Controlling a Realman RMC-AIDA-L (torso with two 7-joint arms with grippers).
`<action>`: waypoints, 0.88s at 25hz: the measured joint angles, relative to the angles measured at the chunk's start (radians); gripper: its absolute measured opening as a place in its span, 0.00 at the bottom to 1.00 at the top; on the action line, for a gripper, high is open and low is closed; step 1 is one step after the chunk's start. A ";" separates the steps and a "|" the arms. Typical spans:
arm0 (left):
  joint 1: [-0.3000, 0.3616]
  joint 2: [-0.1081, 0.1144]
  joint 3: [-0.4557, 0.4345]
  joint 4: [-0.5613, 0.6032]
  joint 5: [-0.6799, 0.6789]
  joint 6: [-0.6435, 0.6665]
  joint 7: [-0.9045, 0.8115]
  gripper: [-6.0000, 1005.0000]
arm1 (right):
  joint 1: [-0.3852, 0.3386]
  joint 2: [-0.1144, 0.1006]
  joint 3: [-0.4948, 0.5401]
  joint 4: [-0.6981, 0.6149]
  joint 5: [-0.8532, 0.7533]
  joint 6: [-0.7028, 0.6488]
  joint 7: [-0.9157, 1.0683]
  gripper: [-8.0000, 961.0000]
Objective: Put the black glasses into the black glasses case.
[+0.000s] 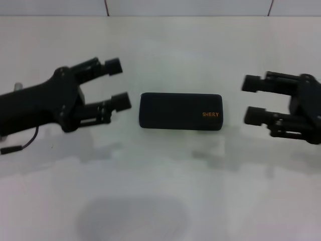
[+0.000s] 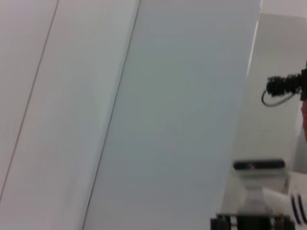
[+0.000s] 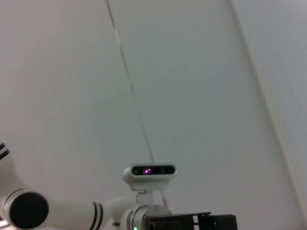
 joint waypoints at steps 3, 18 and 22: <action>0.007 0.007 -0.003 -0.021 0.042 0.033 0.072 0.86 | 0.046 -0.004 0.000 -0.001 -0.034 0.000 0.030 0.69; 0.034 0.011 -0.004 -0.039 0.111 0.058 0.092 0.84 | 0.114 0.016 0.003 -0.005 -0.096 -0.012 0.044 0.73; 0.035 0.011 -0.004 -0.040 0.111 0.059 0.092 0.84 | 0.113 0.021 0.003 -0.004 -0.103 -0.011 0.042 0.73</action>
